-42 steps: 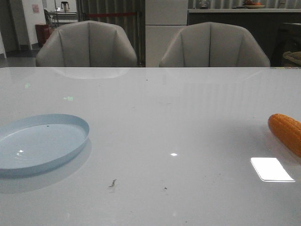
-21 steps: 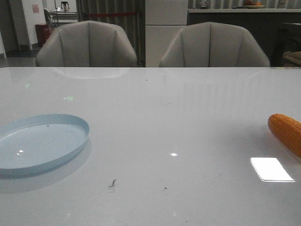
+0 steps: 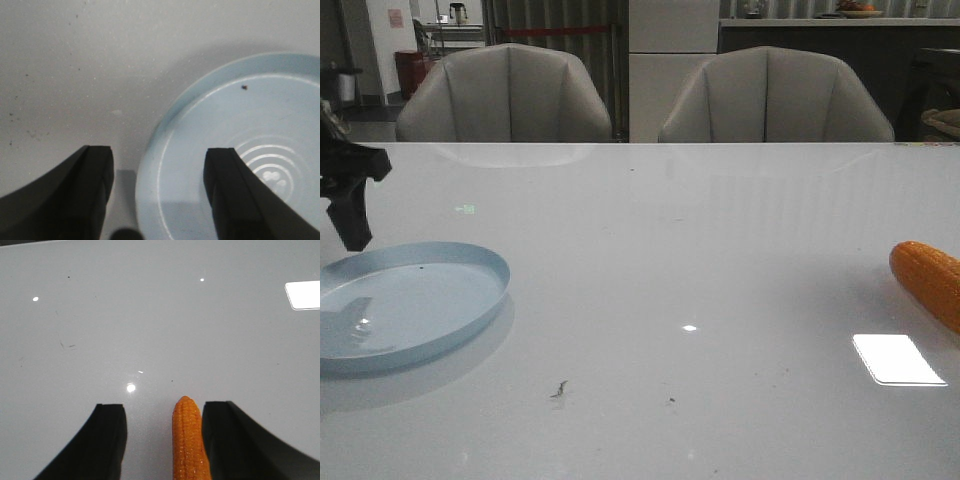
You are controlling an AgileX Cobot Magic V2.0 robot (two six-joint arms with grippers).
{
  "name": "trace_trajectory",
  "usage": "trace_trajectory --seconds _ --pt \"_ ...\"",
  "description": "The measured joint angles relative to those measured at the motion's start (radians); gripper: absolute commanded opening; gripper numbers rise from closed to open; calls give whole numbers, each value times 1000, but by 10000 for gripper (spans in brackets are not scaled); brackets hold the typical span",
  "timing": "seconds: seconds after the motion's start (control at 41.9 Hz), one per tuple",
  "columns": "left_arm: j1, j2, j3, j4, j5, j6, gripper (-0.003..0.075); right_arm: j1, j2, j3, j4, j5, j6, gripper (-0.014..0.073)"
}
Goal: Place corn on plate with both arms
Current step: 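Lower the left gripper onto the rim of the light blue plate, then push the plate with the left gripper toward the table center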
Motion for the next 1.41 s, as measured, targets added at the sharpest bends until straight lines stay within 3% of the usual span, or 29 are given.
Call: trace_trajectory --seconds 0.358,0.429,0.692,1.026,1.24,1.407 --pt "0 67 -4 23 35 0 433 0 0 0 0 8 0 457" --pt "0 77 -4 23 35 0 384 0 0 0 0 8 0 457" --pt "0 92 -12 23 50 0 88 0 0 0 0 8 0 457" --pt "2 99 -66 23 114 0 94 0 0 0 0 9 0 457" --pt "2 110 -241 -25 210 0 94 0 0 0 0 9 0 457" --pt "2 110 -381 -157 241 0 94 0 0 0 0 9 0 457"
